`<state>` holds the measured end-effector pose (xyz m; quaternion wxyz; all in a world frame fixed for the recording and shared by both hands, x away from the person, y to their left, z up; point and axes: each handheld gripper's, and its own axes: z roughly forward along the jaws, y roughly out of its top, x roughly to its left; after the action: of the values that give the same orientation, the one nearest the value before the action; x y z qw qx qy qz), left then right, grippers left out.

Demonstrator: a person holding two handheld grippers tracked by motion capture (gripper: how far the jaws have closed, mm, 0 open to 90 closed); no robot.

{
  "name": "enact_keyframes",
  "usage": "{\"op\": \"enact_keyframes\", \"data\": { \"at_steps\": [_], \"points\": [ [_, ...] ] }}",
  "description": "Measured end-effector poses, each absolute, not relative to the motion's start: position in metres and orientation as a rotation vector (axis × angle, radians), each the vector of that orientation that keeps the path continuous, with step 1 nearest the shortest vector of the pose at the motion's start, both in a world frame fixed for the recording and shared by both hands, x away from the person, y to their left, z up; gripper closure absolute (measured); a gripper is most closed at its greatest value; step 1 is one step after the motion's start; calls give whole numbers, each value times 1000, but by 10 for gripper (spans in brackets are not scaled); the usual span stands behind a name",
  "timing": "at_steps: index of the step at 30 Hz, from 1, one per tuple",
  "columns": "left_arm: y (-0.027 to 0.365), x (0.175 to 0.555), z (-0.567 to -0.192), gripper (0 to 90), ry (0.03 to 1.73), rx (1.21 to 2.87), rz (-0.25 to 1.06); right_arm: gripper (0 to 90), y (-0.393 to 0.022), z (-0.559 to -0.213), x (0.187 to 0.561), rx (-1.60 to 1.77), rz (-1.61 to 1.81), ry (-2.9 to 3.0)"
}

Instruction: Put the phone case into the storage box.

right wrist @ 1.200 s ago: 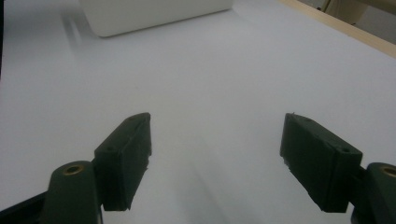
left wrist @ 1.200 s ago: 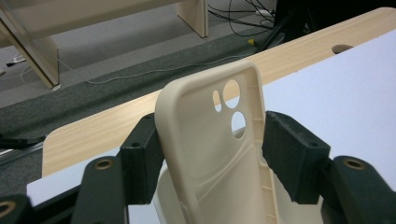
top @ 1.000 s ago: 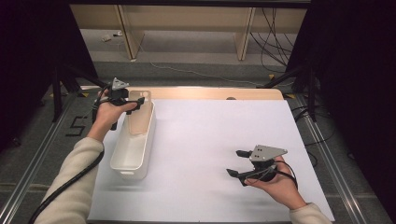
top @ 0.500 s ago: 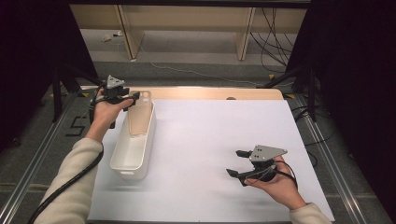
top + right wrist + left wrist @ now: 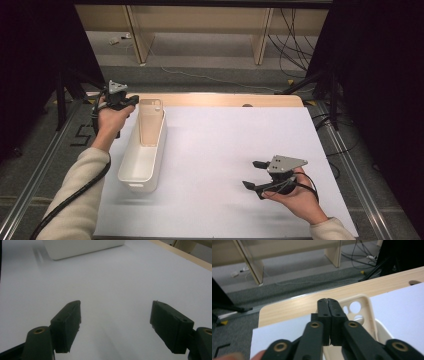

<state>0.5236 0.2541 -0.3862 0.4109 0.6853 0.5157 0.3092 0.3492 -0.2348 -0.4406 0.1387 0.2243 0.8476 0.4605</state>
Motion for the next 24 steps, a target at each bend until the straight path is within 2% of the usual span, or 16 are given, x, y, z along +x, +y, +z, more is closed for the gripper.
{"op": "enact_keyframes", "data": {
  "at_steps": [10,24],
  "points": [
    [260,533,-404,898,1398,1759,769,261,-235,-441,349,649,1331,2452],
    [257,542,-409,898,1406,1787,753,261,-235,-441,350,649,1332,2454]
  ]
}}
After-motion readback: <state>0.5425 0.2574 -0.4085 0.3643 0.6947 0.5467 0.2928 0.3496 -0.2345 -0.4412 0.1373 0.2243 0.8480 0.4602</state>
